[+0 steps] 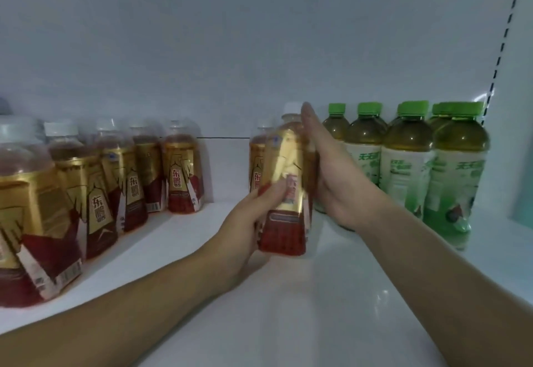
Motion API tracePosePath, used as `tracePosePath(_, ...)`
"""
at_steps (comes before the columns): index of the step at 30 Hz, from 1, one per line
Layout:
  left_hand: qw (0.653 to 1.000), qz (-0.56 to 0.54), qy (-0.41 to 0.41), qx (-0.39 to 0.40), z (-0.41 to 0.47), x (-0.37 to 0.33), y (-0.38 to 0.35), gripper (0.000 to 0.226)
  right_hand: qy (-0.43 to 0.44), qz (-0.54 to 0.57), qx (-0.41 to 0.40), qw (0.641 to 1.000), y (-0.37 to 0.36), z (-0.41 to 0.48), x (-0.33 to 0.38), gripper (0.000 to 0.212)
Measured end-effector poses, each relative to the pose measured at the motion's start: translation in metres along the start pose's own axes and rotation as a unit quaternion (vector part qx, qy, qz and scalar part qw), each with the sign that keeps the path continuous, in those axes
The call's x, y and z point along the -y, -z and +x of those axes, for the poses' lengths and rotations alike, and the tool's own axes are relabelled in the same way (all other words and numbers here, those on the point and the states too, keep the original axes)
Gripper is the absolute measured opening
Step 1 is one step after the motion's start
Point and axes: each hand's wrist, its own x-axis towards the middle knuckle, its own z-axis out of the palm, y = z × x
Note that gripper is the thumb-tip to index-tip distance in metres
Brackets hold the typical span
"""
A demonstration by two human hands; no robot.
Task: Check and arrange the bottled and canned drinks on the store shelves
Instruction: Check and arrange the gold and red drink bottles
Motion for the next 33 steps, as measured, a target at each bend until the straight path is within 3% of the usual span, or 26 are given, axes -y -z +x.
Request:
tracePosePath(4, 0.988, -0.138, 0.064, 0.013, -0.005, -0.013, 0.005, 0.063, -0.022, -0.020, 0.053, 0.998, 0.002, -0.002, -0.008, 0.070)
tracePosePath(6, 0.992, -0.115, 0.053, -0.004, -0.005, -0.012, 0.007, 0.062, 0.001, -0.030, 0.024, 0.999, -0.001, -0.003, -0.011, 0.067)
tracePosePath(11, 0.995, -0.069, 0.008, -0.072, -0.002, -0.012, 0.009, 0.054, 0.052, -0.031, -0.046, 0.997, -0.009, 0.000, -0.012, 0.082)
tracePosePath(16, 0.989, -0.121, 0.076, 0.025, -0.007, -0.014, 0.007, 0.063, -0.022, 0.077, 0.051, 0.996, -0.009, -0.005, -0.009, 0.080)
tracePosePath(21, 0.999, 0.024, -0.011, -0.019, -0.004, -0.012, 0.002, 0.056, 0.050, 0.045, -0.069, 0.995, -0.010, 0.001, -0.013, 0.072)
tracePosePath(23, 0.998, 0.048, -0.018, -0.028, -0.003, -0.009, 0.002, 0.054, 0.045, 0.060, -0.061, 0.995, -0.010, 0.003, -0.015, 0.076)
tracePosePath(26, 0.996, -0.066, 0.056, -0.030, -0.004, -0.011, 0.008, 0.062, -0.025, 0.075, 0.025, 0.997, -0.011, -0.004, -0.012, 0.072)
tracePosePath(28, 0.986, -0.126, 0.105, 0.004, -0.007, -0.015, 0.012, 0.071, -0.050, 0.080, 0.041, 0.995, -0.009, -0.007, -0.010, 0.063)
tracePosePath(31, 0.995, -0.067, 0.073, -0.015, -0.003, -0.011, 0.013, 0.066, 0.001, 0.073, -0.011, 0.997, -0.010, -0.005, -0.012, 0.059)
tracePosePath(33, 0.999, 0.006, 0.028, -0.033, -0.002, -0.009, 0.008, 0.058, 0.059, 0.004, -0.084, 0.995, -0.012, -0.003, -0.013, 0.057)
